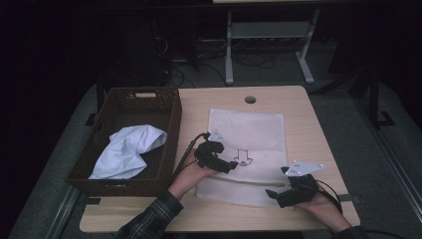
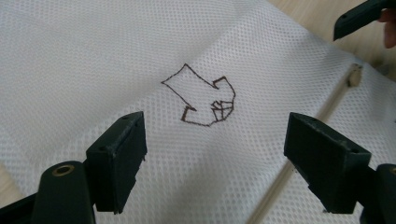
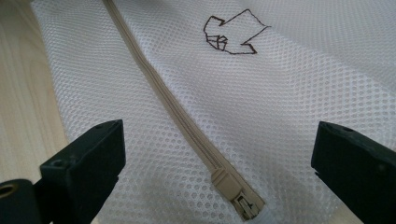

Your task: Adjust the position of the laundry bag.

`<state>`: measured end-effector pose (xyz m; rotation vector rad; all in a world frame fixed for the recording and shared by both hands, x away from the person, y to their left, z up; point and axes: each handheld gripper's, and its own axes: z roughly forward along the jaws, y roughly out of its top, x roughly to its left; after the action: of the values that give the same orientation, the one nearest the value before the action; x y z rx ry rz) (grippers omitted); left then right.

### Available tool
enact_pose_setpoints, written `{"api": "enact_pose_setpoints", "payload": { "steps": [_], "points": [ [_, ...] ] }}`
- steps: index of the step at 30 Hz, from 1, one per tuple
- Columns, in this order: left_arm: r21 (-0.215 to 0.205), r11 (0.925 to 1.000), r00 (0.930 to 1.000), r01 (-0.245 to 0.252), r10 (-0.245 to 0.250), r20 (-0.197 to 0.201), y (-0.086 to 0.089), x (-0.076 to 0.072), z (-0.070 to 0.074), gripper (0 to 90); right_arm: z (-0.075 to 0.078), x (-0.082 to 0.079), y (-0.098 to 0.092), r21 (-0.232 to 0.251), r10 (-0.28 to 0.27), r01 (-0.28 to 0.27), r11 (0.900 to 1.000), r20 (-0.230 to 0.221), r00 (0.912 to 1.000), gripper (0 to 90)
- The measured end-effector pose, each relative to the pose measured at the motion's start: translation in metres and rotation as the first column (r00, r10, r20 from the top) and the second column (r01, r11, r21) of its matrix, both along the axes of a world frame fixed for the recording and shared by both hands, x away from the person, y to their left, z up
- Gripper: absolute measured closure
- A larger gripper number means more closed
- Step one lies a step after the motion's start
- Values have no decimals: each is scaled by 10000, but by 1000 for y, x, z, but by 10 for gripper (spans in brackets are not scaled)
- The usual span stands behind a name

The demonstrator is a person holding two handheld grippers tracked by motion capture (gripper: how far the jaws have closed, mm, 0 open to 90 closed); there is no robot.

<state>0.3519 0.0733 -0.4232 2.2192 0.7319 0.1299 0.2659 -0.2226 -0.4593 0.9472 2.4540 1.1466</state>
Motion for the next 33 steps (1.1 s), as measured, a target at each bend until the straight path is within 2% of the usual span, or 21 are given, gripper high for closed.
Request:
{"api": "enact_pose_setpoints", "payload": {
  "steps": [7, 13, 24, 33],
  "points": [
    [-63, 10000, 9999, -2, 3, 124, 13, -12, -2, 183, 0, 0, 0, 68, -6, 6, 10000, -25, 10000, 23],
    [-438, 9988, 9994, -214, 225, 247, 26, -28, -6, 176, 0, 0, 0, 157, -22, 23, 9999, -65, 10000, 23],
    [-306, 9993, 9989, -206, 218, 410, 42, -52, -11, 169, -1, 0, -4, 191, -220, 222, 9996, -94, 9997, 23],
    [-167, 9993, 9985, -347, 354, 416, 55, -61, -14, 169, 2, 2, -13, 184, -490, 493, 9986, -138, 9987, 23]
  ]
}}
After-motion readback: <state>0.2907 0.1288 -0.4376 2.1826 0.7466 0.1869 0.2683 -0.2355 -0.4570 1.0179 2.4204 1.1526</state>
